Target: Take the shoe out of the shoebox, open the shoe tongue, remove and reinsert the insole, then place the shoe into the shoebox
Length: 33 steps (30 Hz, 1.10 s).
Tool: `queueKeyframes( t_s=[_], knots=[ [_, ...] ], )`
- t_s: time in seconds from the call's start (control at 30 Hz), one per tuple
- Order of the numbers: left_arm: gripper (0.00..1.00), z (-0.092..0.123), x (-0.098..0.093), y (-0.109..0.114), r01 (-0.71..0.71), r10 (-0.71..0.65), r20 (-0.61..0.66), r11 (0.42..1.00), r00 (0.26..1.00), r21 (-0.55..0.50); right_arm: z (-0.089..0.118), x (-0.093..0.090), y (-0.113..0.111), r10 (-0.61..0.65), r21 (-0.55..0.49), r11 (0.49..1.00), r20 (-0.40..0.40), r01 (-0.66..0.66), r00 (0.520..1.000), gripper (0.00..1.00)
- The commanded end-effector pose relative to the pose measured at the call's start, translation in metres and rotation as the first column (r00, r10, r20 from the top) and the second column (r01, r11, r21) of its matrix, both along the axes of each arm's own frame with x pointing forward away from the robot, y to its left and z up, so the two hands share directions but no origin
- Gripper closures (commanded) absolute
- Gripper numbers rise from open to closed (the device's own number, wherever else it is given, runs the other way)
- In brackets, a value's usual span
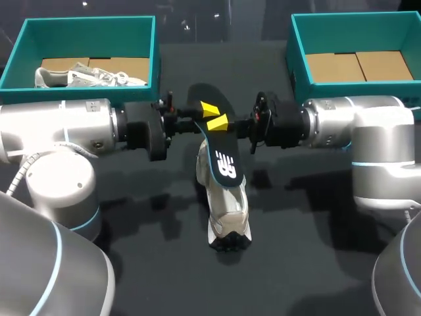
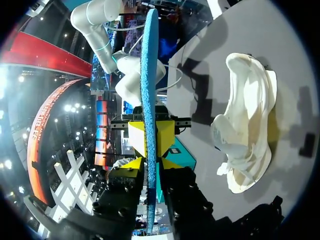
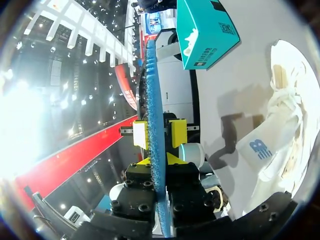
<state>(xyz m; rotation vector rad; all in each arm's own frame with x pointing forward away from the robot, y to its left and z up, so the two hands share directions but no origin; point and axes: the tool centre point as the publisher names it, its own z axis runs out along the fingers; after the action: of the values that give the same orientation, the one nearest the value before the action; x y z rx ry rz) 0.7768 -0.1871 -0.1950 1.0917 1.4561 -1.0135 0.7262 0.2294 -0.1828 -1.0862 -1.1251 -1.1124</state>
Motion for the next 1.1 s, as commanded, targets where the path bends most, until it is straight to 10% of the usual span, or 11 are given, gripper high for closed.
queueKeyframes(
  t_s=[0.03, 0.27, 0.33, 0.37, 0.67, 0.83, 1.1],
  knots=[
    [0.96, -0.001, 0.0, -0.004, -0.009, 0.009, 0.002, 1.0, 1.0, 0.001, -0.001, 0.0, 0.001, 0.001, -0.001, 1.0, -0.002, -0.001, 1.0, 1.0],
    [1.0, -0.001, 0.001, -0.004, -0.013, 0.013, 0.007, 1.0, 1.0, 0.0, -0.003, 0.002, -0.002, 0.003, 0.011, 1.0, -0.005, -0.003, 1.0, 1.0],
    [1.0, -0.001, 0.0, -0.002, -0.012, 0.012, 0.007, 1.0, 1.0, 0.0, -0.004, 0.002, -0.006, -0.004, 0.015, 1.0, -0.003, 0.004, 1.0, 0.51],
    [1.0, 0.0, -0.001, -0.001, -0.011, 0.011, 0.008, 1.0, 1.0, 0.0, -0.004, 0.002, -0.009, -0.008, 0.014, 1.0, -0.002, 0.008, 1.0, 0.0],
    [1.0, 0.003, -0.005, 0.016, -0.023, 0.023, -0.006, 1.0, 1.0, 0.007, -0.006, -0.001, -0.043, -0.017, -0.015, 1.0, 0.06, 0.018, 0.998, 0.0],
    [1.0, 0.007, -0.014, 0.027, -0.017, 0.017, -0.019, 1.0, 1.0, 0.015, -0.008, -0.008, -0.067, 0.099, -0.075, 0.994, 0.273, -0.081, 0.957, 0.0],
    [1.0, 0.014, -0.029, 0.042, -0.001, 0.003, -0.037, 0.998, 0.999, 0.061, -0.014, -0.005, -0.081, 0.088, -0.076, 0.995, 0.264, -0.071, 0.961, 0.0]
  ],
)
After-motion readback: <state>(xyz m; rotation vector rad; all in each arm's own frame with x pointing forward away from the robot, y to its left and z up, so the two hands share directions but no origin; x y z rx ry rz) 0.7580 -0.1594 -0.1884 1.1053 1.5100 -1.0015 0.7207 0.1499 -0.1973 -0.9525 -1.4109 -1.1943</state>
